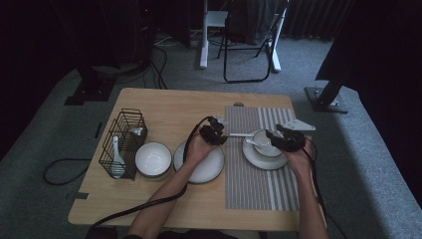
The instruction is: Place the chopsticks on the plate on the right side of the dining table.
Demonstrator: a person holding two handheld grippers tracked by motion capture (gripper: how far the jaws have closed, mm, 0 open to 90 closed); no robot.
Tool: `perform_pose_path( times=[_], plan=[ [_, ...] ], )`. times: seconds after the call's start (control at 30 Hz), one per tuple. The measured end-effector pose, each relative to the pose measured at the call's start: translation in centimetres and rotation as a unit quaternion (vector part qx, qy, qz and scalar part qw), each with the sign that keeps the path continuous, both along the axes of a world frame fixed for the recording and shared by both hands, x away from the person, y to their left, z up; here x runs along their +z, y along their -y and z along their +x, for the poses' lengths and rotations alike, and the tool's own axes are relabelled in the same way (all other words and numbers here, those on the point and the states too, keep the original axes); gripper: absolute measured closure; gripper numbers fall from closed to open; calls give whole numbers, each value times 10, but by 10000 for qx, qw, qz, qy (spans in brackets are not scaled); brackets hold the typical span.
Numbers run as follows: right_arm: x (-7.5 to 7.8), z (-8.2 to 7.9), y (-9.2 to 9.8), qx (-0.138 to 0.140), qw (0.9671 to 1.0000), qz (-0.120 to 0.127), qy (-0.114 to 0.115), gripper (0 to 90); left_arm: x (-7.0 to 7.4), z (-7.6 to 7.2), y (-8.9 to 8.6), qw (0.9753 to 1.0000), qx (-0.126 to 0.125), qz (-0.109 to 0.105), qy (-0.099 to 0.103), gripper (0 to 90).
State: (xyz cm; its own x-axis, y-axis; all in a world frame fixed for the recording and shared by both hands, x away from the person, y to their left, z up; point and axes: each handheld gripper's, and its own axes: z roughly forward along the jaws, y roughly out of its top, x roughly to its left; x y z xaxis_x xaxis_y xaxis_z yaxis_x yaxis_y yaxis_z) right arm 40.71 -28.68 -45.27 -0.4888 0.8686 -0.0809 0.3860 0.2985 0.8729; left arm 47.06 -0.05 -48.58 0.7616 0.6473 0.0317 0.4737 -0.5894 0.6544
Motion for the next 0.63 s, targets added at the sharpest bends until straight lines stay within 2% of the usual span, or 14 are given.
perform_pose_path(
  times=[0.47,0.63],
  plan=[
    [5,-31,-22,419,9990,-93,106,451,6,-2,1,9999,-72,-63,82,670],
    [4,-36,-27,530,9985,-92,111,451,9,-3,-1,9998,-87,-128,93,656]
  ],
)
